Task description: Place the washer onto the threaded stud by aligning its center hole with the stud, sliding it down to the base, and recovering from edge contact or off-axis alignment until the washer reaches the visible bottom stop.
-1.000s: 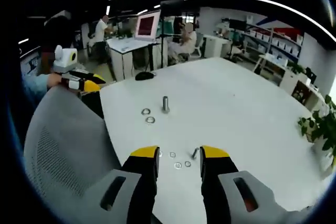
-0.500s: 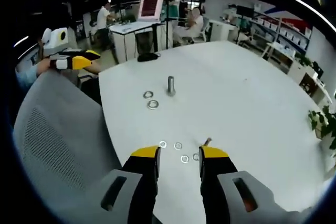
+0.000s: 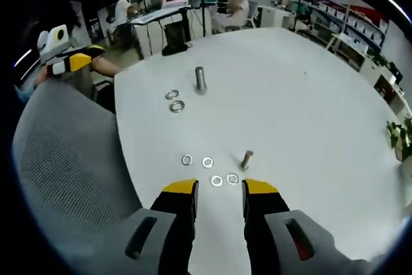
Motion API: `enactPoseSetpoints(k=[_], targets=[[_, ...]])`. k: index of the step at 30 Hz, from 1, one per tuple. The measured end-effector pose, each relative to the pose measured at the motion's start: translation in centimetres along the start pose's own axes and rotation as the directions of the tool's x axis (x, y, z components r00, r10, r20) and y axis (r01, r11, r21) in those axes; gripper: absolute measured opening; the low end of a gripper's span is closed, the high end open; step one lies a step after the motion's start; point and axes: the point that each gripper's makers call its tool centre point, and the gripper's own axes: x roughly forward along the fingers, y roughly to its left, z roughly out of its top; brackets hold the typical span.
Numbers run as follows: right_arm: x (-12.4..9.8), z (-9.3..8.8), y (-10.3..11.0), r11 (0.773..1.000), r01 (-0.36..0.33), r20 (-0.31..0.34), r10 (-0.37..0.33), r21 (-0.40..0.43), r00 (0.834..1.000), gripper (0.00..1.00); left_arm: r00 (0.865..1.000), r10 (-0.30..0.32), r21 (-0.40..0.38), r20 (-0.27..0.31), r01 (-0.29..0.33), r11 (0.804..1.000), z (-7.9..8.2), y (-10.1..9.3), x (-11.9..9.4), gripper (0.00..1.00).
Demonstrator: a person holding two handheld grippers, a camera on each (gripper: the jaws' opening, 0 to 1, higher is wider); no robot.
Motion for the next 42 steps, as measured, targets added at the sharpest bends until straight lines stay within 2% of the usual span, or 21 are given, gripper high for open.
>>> enactPoseSetpoints(k=[6,13,20,28,36,42], targets=[[1.3,0.1,0.3,1.0,-0.011,-0.013,0.011,-0.006,1.0,0.29,0.999,-0.019,0.002,-0.028,0.019,1.0,-0.5,-0.2,0.1,0.27],[2.2,-0.1,0.0,1.0,0.003,-0.023,-0.003,-0.007,1.0,0.29,0.999,-0.03,-0.018,-0.029,0.03,0.999,-0.6,-0.1,0.1,0.27],[3.8,-1.0,-0.9,0.999,0.009,-0.068,-0.013,-0.049,0.998,0.27,0.998,-0.038,-0.028,-0.048,0.037,0.999,-0.9,-0.1,0.1,0.27],[5.5,-2.7,-1.8,0.999,0.032,-0.12,-0.036,-0.033,0.992,0.25,0.997,-0.042,-0.032,-0.063,0.04,0.999,-1.1,-0.1,0.2,0.27],[6.7,-3.0,-2.3,0.999,0.026,-0.11,-0.029,-0.029,0.994,0.23,0.997,-0.042,-0.028,-0.069,0.04,0.999,-1.2,-0.3,0.3,0.26],[7.4,-3.2,-2.2,1.0,0.02,-0.101,-0.02,-0.001,0.995,0.21,0.994,-0.045,-0.032,-0.099,0.042,0.999,-1.7,-0.4,0.4,0.26]])
